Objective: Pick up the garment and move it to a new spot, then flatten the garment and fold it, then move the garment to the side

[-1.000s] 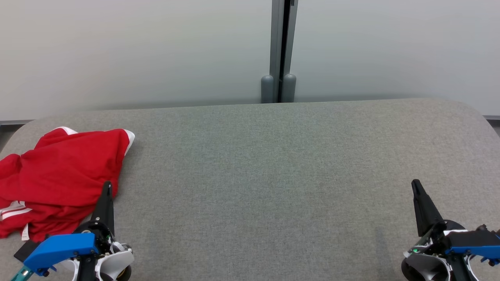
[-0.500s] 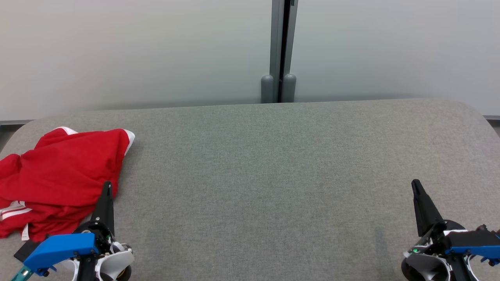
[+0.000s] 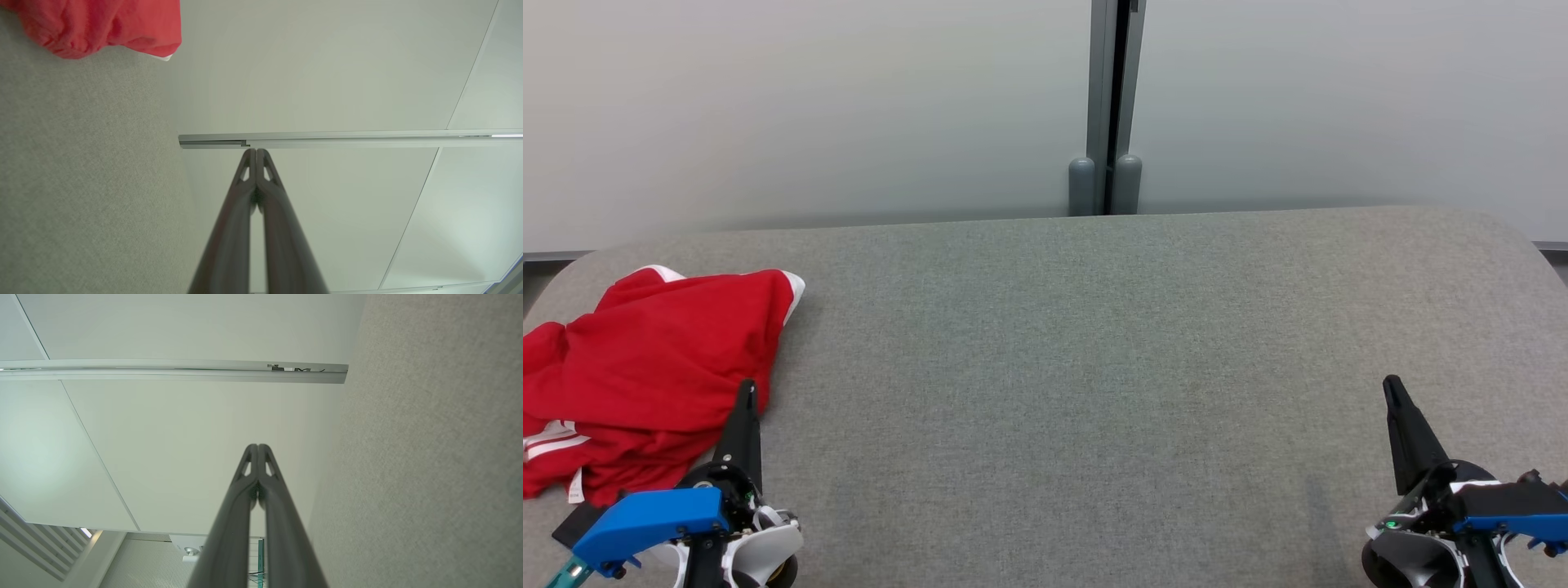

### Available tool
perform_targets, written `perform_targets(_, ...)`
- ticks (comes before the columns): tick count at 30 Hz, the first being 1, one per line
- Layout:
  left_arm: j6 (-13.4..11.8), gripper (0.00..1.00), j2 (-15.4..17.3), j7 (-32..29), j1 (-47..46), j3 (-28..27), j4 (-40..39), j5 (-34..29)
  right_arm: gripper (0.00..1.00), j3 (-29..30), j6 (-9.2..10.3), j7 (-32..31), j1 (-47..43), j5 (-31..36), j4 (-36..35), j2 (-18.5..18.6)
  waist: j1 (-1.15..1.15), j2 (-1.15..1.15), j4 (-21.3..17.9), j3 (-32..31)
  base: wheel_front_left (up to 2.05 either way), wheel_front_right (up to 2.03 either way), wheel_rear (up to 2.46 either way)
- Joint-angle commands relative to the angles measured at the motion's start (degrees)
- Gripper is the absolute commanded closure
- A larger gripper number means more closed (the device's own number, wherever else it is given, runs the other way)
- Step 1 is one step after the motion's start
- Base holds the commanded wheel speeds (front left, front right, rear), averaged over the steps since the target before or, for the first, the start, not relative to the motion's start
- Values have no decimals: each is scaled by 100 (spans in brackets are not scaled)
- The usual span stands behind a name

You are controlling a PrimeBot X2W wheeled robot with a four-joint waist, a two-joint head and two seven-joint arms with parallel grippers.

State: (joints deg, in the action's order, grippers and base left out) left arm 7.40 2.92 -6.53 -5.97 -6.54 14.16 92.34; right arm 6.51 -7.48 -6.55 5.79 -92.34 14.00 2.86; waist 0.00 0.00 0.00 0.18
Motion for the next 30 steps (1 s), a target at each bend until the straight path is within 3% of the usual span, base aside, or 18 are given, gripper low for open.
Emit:
perform_targets(1, 19, 100, -15, -18, -53, -2, -26, 16, 100, 6, -2, -12, 83, -16, 9, 1, 0, 0, 0, 0, 0, 0, 0)
perform_targets(30, 19, 100, -15, -18, -53, -2, -26, 16, 100, 6, -2, -11, 83, -16, 9, 1, 0, 0, 0, 0, 0, 0, 0)
